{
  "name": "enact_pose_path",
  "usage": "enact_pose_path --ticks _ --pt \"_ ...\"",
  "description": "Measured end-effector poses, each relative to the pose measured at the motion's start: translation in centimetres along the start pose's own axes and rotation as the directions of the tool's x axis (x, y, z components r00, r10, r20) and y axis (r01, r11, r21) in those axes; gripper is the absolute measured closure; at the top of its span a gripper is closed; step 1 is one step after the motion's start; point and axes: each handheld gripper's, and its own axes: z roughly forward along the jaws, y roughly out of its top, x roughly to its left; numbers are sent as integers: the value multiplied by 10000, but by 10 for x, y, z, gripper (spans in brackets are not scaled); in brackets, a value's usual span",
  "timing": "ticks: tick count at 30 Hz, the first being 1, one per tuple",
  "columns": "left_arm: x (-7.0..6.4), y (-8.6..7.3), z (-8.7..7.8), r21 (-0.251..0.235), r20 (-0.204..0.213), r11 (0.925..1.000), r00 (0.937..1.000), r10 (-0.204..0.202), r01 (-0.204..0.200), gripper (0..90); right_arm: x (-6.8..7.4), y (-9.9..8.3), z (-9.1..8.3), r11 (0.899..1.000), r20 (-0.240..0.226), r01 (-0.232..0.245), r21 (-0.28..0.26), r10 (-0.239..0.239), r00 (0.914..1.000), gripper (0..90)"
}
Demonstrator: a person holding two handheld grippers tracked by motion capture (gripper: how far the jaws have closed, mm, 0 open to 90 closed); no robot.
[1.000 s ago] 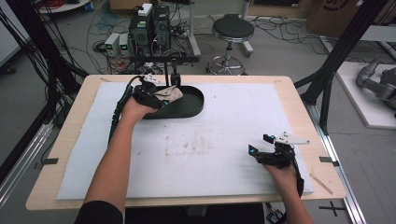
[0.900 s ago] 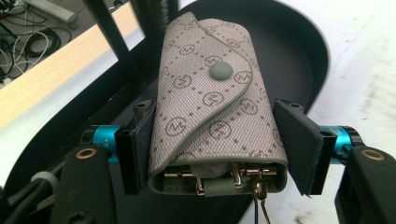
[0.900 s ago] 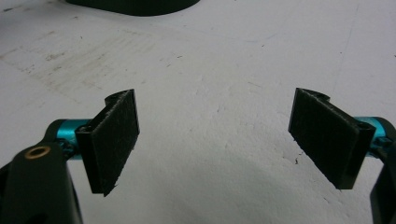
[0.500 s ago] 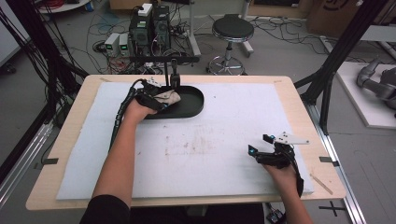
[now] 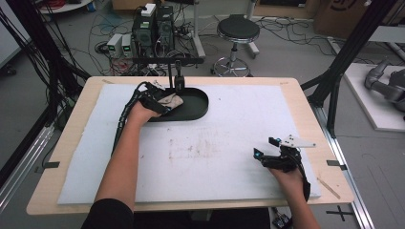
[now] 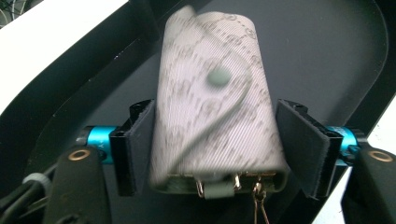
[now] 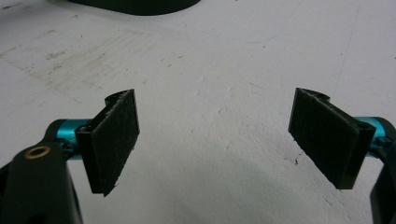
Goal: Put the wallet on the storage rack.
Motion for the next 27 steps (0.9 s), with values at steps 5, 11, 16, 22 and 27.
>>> enact_pose_path --ticks 5,11,16,22,27 --pt "-2 1 -6 -156 90 9998 9999 -95 96 266 0 0 0 10000 -9 15 -13 -15 10000 167" --pt "-8 -4 -23 -724 -16 9972 9999 -161 160 254 0 0 0 10000 -18 -5 -17 5 10000 166" --pt "-17 -15 -45 -1139 -148 9935 9998 -105 87 254 2 0 1 10000 -91 64 47 -64 9999 167" --pt "-32 -27 -76 -1859 -78 9826 10000 -49 34 250 4 1 2 10000 -131 52 32 -52 9999 167" --pt "-50 -38 -91 -2355 5 9719 10000 -26 27 240 6 1 2 10000 -106 50 -8 -50 9999 166"
